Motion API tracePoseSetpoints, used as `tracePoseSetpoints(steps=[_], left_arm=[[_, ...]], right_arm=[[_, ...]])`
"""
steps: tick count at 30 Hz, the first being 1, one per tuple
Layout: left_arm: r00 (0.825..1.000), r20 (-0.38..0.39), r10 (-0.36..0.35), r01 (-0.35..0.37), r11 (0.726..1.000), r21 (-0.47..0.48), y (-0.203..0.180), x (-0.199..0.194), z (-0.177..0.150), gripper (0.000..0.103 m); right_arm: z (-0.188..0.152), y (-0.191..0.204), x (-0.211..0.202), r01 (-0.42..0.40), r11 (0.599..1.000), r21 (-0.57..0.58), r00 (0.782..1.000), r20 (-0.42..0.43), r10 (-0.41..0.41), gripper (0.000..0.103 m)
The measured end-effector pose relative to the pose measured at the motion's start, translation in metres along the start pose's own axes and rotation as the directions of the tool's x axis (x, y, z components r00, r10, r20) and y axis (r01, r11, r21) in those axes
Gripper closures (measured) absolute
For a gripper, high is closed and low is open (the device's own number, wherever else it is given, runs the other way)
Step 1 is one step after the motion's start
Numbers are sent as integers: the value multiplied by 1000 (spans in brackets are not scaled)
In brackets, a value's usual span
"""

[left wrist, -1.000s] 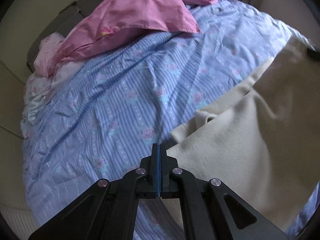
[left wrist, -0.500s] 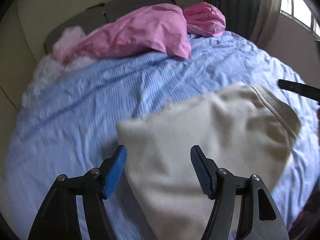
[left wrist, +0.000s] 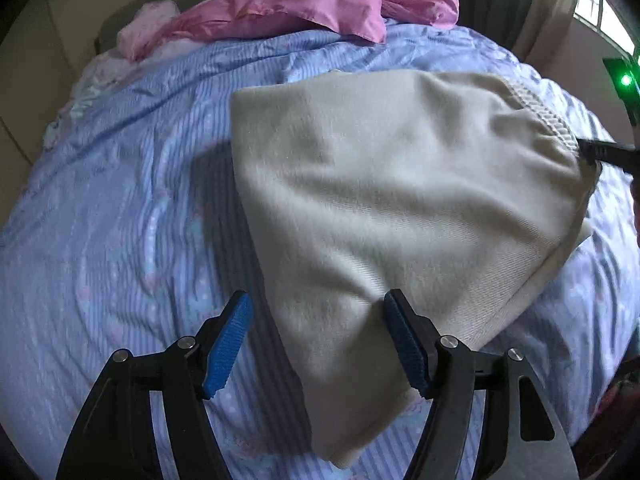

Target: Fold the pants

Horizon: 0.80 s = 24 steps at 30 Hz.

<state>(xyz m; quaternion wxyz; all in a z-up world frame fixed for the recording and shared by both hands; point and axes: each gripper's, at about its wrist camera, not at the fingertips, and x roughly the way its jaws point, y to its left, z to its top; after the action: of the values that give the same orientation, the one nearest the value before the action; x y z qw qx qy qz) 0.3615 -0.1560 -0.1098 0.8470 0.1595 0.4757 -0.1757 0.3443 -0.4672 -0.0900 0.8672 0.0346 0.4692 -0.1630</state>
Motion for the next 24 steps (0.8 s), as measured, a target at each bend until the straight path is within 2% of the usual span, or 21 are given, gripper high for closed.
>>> tracePoseSetpoints(steps=[1,4,6,7,8,9,11,14,18,19,20,21,22,24], left_arm=[[1000,1,12,-12,1000,5,-2,-1,-2,33],[1000,3,29,-29,1000,-2,-2,-5,-10,28],[999,3,40,-40,999,-5,-1,-10,-12,24],[999,3,43,-43,999,-2,-1,-13,-14,24],[999,0,48,-48,999,0,-1,-16,-17,24],[999,-2,49,-49,999,-4,0,-20,-20,24],[999,5,51,-50,999,-21,2,-30,-27,24],[998,42,39,-38,999,-19,1,-47,-35,24],[998,43,36,-40,995,88,-18,-49,-47,24],[999,23,47,-49,993,108,-21,-44,-49,24],[998,1,58,-58,992,116,-22,-39,-50,24],[998,-26,58,-55,992,112,-22,-33,-51,24],[998,-37,55,-51,993,109,-23,-30,-50,24],[997,-44,59,-53,992,115,-26,-28,-49,25]], right_arm=[[-8,-2,7,-19,1000,4,1000,-25,19,102],[-20,-4,4,18,1000,-3,1000,-19,-18,100],[-23,-11,-13,45,998,33,999,12,-46,88],[-25,-15,-27,64,997,53,996,52,-66,64],[-27,-16,-40,67,996,66,992,100,-73,45],[-30,-17,-55,59,995,79,985,158,-71,37],[-40,-15,-80,5,997,82,962,273,-27,33],[-43,-12,-82,-46,996,70,954,299,24,33],[-35,-6,-49,-116,989,88,971,219,94,34],[-35,-4,-40,-127,988,86,976,189,109,40],[-38,-2,-35,-144,986,83,976,177,128,70],[-40,-2,-31,-161,984,76,975,168,146,87],[-40,-2,-26,-96,993,64,988,131,87,102],[-47,-12,-19,-7,997,82,994,107,-2,102]])
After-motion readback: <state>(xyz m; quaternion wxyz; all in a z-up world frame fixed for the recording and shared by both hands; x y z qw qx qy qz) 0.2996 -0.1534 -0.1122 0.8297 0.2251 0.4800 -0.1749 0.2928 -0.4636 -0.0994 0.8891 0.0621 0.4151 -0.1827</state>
